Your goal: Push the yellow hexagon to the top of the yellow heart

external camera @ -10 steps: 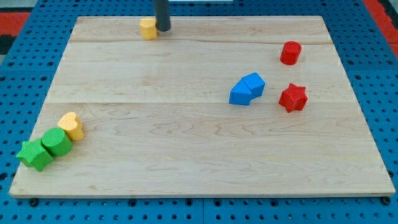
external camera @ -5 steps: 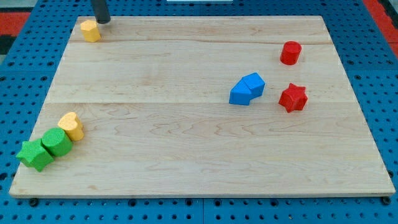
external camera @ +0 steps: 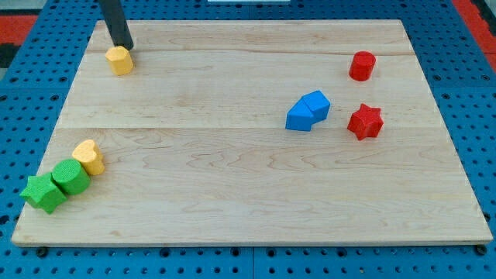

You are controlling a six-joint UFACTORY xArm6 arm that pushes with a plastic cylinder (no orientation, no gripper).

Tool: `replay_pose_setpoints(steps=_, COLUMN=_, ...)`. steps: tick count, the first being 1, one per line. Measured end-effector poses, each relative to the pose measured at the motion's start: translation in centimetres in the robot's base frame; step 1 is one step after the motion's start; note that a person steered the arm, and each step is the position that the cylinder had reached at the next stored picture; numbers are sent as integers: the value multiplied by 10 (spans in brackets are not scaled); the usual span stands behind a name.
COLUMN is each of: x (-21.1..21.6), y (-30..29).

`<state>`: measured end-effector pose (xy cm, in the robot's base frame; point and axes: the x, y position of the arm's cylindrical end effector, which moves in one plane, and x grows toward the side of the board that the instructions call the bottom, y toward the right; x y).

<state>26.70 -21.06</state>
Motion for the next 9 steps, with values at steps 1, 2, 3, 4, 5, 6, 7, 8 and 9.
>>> replay_pose_setpoints(steps=1, x=19, y=8)
replay_pose_setpoints(steps=2, x=50, y=0)
replay_pose_setpoints(steps=3, x=74, y=-9)
replay_pose_setpoints(steps=4, x=81, y=-12)
replay_pose_setpoints(steps=5, x=61, y=-27)
replay_pose_setpoints(steps=6, x=63, y=-46)
replay_pose_setpoints(steps=7, x=86, y=-47)
replay_pose_setpoints(steps=8, x=119, y=-47)
replay_pose_setpoints(steps=9, x=146, y=-46)
